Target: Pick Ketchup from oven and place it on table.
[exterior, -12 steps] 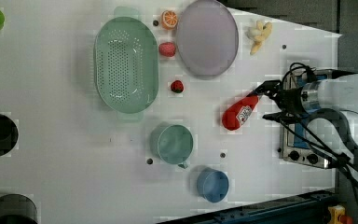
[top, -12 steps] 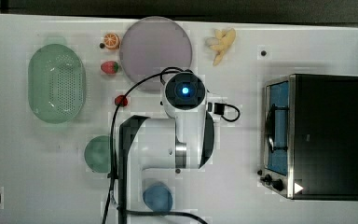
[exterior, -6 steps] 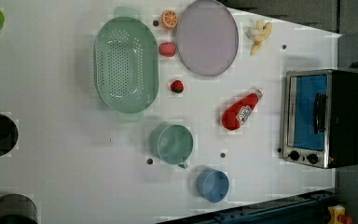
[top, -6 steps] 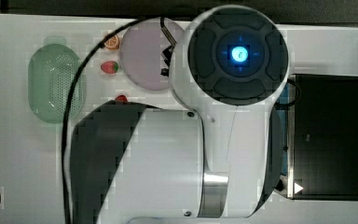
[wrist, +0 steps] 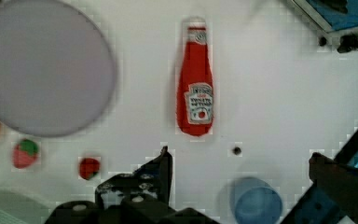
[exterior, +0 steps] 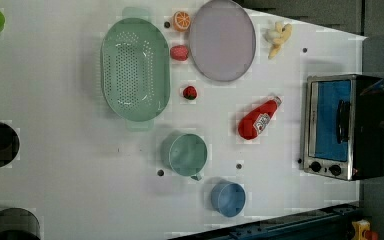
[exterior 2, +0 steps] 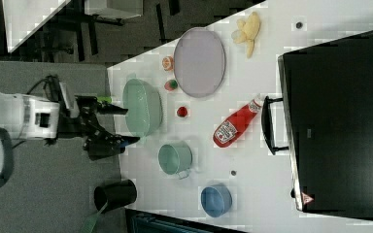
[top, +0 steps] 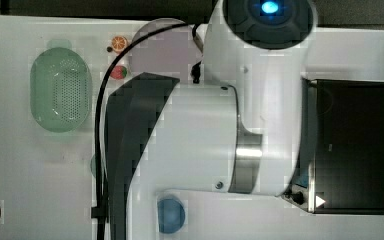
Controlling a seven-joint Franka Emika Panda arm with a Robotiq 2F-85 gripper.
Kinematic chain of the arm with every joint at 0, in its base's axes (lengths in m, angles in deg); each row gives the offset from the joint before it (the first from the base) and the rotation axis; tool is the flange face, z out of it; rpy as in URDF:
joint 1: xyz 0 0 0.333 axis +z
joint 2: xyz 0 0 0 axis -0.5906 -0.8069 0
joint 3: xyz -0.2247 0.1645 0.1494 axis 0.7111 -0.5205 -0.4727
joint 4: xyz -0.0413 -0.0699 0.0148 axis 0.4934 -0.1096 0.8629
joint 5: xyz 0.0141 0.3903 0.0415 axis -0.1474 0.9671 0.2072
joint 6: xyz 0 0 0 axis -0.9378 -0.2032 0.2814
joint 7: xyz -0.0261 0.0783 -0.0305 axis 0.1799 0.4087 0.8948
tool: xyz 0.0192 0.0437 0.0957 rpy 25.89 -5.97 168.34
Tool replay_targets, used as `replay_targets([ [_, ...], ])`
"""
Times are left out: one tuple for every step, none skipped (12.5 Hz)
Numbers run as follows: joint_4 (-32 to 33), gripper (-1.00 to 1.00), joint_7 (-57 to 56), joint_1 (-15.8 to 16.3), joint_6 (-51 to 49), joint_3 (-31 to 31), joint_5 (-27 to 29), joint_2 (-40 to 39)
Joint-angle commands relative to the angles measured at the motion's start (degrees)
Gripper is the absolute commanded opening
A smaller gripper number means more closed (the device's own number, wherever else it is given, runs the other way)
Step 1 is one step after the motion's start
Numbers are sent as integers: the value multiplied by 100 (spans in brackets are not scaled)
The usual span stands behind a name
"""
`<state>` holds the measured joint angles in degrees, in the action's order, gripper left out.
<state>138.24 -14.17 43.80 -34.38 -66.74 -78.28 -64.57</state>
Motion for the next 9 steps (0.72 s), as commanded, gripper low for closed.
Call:
replay_targets([
  [-21,100,176,165,199,-60,24,145],
  [-13,100,176,165,199,-60,24,125],
  [8,100,177,166,199,-60,24,124],
  [20,100,177,165,199,-60,24,124],
  [27,100,176,165,199,-60,24,124],
  [30,100,176,165,198,-60,24,122],
  [30,100,177,165,198,-60,24,122],
  [30,100,177,165,199,-60,24,122],
  [30,100,176,165,199,-60,24,122],
])
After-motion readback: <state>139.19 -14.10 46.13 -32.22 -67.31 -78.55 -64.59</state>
